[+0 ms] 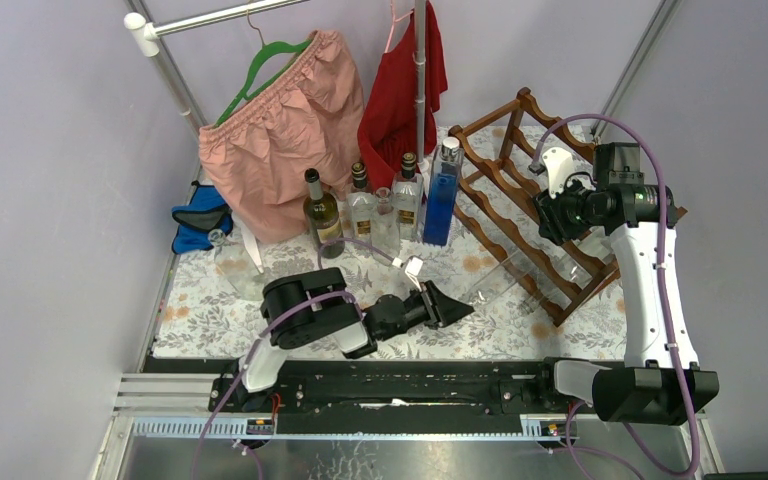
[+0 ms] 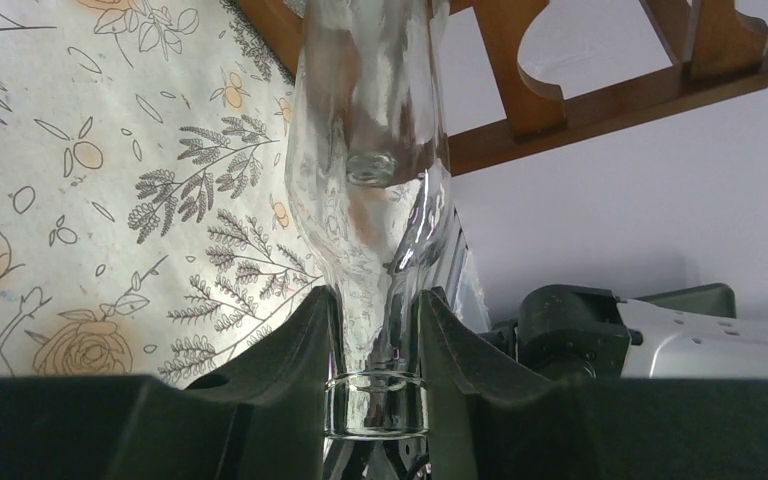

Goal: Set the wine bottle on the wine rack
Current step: Place the wine bottle in the wine rack.

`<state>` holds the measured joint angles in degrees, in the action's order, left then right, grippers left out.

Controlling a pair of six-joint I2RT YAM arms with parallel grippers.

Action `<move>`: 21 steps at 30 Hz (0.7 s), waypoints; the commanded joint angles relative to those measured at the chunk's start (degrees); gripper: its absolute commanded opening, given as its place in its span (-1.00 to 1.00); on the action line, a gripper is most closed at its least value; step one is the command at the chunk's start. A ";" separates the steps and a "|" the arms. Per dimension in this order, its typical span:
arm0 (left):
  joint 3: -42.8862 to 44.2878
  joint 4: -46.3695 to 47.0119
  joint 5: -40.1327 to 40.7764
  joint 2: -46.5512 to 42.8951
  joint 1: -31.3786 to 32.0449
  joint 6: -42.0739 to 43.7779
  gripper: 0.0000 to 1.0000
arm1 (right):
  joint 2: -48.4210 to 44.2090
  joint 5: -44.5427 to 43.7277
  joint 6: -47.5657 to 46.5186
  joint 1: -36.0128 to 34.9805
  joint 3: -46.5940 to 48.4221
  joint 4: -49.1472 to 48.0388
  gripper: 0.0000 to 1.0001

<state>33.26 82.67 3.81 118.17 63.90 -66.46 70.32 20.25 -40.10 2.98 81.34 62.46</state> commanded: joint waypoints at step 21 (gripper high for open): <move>20.45 7.32 -6.35 13.82 -4.48 -3.04 -1.00 | -1.05 1.74 -0.38 -0.35 1.90 0.48 -0.05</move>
<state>50.00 82.56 -0.60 131.61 59.90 -68.93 70.32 20.69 -40.47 2.98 81.36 62.50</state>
